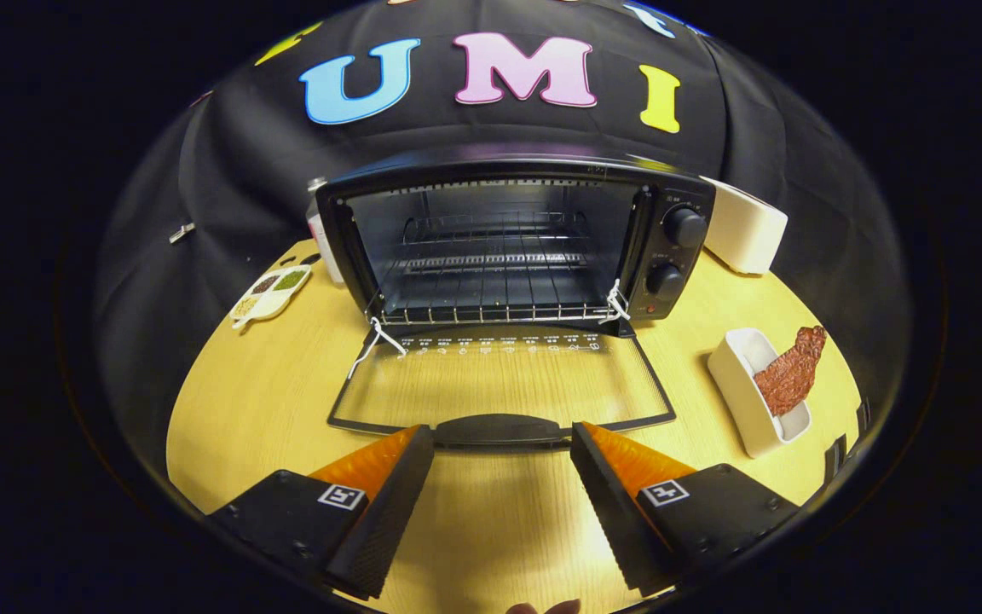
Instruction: Open the toaster oven, put the food inside, and close the toaster oven door.
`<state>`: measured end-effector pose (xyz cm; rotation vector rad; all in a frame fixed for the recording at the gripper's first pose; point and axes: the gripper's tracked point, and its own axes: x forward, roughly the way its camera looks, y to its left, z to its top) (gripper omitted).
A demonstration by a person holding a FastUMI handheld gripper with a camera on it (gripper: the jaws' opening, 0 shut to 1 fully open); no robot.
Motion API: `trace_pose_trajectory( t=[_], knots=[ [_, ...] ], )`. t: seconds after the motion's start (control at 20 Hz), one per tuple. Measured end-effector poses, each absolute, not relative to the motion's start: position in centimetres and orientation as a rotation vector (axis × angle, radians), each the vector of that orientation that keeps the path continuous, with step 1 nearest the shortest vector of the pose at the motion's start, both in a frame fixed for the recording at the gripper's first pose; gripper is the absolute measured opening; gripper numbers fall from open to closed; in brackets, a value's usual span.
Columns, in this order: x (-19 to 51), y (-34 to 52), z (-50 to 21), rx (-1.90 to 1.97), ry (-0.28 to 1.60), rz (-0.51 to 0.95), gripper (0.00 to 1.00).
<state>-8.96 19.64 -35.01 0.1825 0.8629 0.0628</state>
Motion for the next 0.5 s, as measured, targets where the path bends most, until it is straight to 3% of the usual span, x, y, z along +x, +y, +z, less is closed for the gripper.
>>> trace_pose_trajectory(
  t=[0.5],
  knots=[
    [-6.4, 17.7, -25.5, 0.125, 0.630, 0.186, 1.00]
  ],
)
